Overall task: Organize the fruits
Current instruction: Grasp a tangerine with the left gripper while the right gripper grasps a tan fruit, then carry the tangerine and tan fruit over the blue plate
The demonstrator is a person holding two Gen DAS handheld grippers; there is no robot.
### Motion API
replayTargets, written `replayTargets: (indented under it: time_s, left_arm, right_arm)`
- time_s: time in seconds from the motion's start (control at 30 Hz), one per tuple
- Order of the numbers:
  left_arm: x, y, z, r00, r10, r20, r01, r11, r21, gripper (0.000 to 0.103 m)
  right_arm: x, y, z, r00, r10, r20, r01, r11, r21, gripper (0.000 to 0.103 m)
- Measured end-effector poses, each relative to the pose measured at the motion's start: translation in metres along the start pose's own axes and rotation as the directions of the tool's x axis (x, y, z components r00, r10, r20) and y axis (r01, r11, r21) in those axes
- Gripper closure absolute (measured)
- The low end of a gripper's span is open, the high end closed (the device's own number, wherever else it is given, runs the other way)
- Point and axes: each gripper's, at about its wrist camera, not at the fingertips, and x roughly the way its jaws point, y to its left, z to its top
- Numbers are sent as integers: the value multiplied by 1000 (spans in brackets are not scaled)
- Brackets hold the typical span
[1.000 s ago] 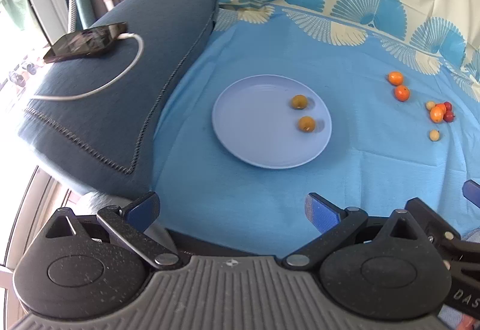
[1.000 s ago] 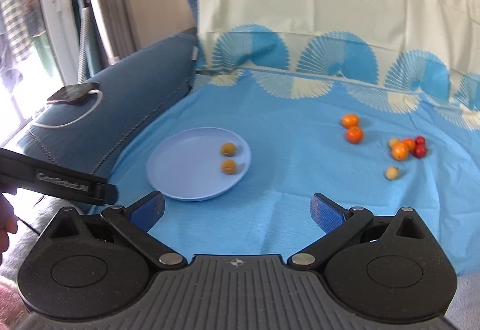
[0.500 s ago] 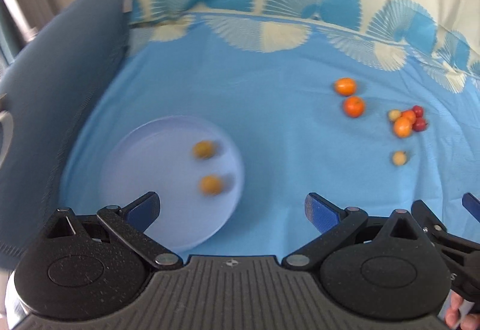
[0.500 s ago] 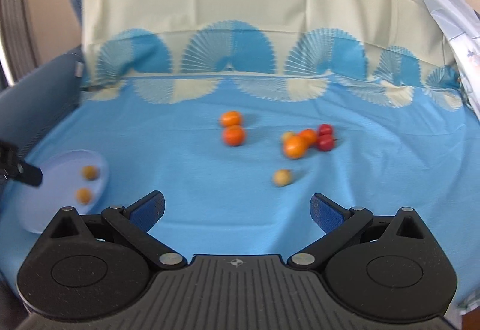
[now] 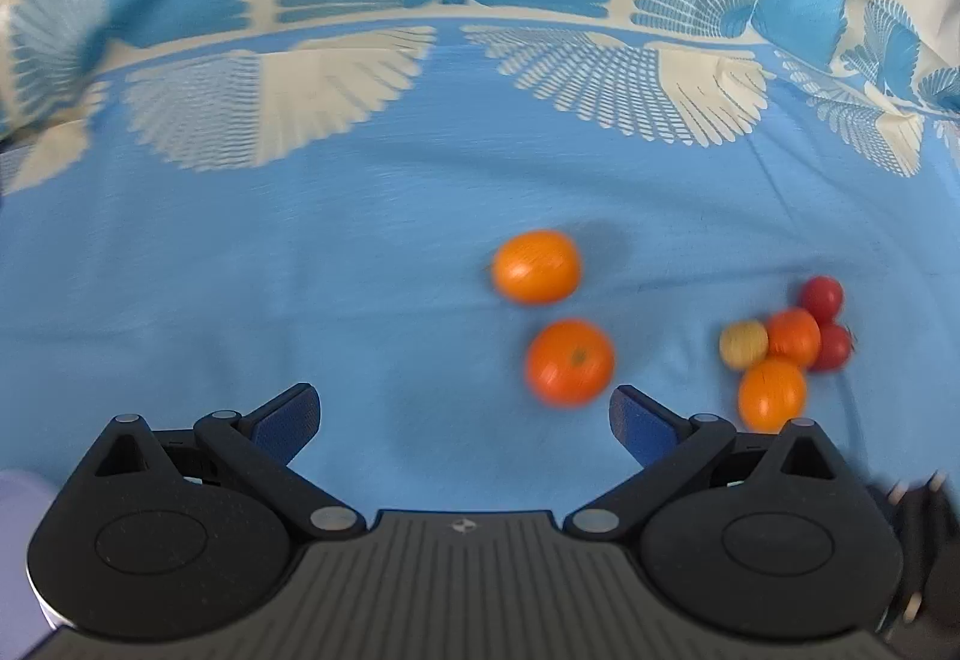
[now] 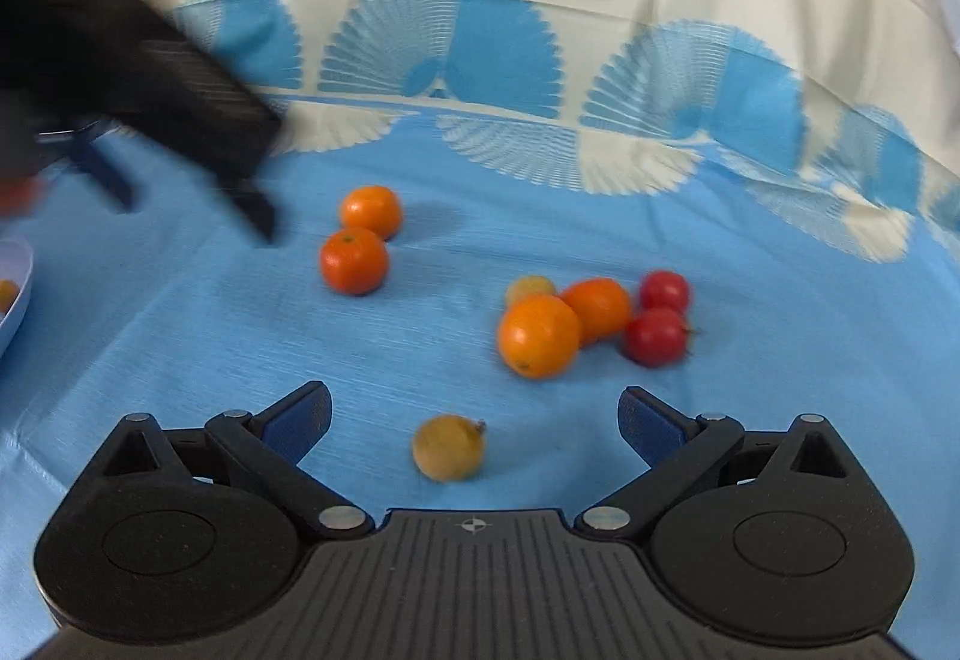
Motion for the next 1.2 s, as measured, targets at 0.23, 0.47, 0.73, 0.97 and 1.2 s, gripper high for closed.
replayTargets:
  time_s: [0.23, 0.47, 0.73, 0.97, 1.2]
  left_arm:
    - [51, -21, 11, 999, -5, -39, 7, 998, 57, 0]
    - [31, -14, 9, 1000, -24, 10, 23, 999, 47, 62]
    - [-25, 8, -20, 1000, -24, -11, 24, 1000, 3, 62]
    - [-116, 49, -75, 999, 38, -5, -38, 999, -17, 62]
    - [-207, 101, -147, 996, 89, -3, -89, 992, -87, 62]
  right_arm:
    - [10, -7, -13, 998, 51, -24, -51, 999, 3, 19]
    - [-1, -8, -12, 998, 55, -4, -55, 998, 15, 74]
    - [-19, -17, -9, 998, -65, 18, 63, 993, 98, 76]
    - [-77, -1, 6, 994, -85, 68, 73, 984, 163, 76]
    - [-167, 71, 7, 992, 97, 76, -110, 977, 184, 76]
